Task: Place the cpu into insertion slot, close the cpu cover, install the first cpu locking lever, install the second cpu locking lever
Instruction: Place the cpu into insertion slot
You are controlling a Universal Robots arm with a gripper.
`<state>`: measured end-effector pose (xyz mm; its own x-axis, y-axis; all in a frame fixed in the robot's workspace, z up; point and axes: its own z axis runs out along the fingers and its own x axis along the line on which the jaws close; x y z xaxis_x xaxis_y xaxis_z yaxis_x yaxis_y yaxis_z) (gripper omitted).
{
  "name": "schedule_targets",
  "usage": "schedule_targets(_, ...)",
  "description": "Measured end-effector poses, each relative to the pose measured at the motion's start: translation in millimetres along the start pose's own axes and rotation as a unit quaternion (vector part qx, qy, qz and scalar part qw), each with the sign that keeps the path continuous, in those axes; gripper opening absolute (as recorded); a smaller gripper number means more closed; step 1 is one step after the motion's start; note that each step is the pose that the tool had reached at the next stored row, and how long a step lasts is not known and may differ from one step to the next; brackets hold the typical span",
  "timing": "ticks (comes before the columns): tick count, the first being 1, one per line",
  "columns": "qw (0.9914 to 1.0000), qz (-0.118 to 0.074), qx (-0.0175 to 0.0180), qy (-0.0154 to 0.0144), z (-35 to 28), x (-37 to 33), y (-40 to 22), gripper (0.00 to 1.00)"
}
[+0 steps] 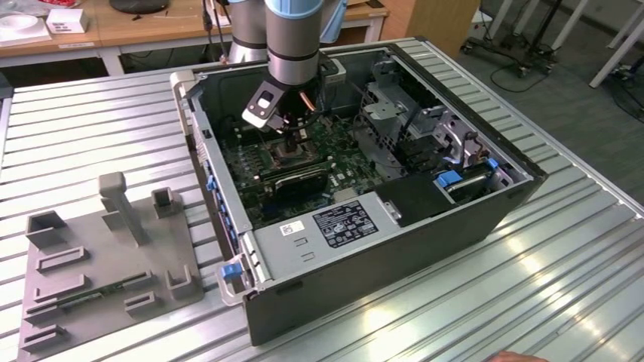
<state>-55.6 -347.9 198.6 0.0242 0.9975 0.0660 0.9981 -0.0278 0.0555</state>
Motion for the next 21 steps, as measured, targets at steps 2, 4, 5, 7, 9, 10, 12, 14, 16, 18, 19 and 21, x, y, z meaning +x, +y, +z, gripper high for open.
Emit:
schedule_targets(2, 1.0, 0.0, 0.0, 0.0001, 0.0, 0.0, 0.0, 0.11)
schedule_targets(4, 1.0, 0.0, -0.0002, 0.0003, -0.5, 0.1, 0.1, 0.11)
schedule_targets(5, 1.0, 0.0, -0.0004, 0.0007, -1.0, 0.3, 0.2, 0.11)
schedule_targets(7, 1.0, 0.0, 0.0, 0.0, -3.4, 0.3, 0.2, 0.11)
schedule_targets(9, 1.0, 0.0, -0.0001, -0.0001, -6.0, 0.4, 0.4, 0.11)
schedule_targets(10, 1.0, 0.0, -0.0001, -0.0003, -7.4, 0.5, 0.5, 0.11)
schedule_targets(12, 1.0, 0.0, 0.0, -0.0007, -10.6, 0.7, 0.6, 0.11)
schedule_targets(14, 1.0, 0.0, -0.0001, -0.0008, -14.5, 1.0, 0.8, 0.11)
schedule_targets(16, 1.0, 0.0, -0.0001, -0.0008, -18.8, 1.3, 1.0, 0.11)
schedule_targets(18, 1.0, 0.0, -0.0001, -0.0008, -23.1, 1.6, 1.3, 0.11)
schedule_targets(19, 1.0, 0.0, -0.0001, -0.0008, -25.4, 1.7, 1.4, 0.11)
schedule_targets(21, 1.0, 0.0, 0.0, -0.0009, -29.4, 2.0, 1.6, 0.11)
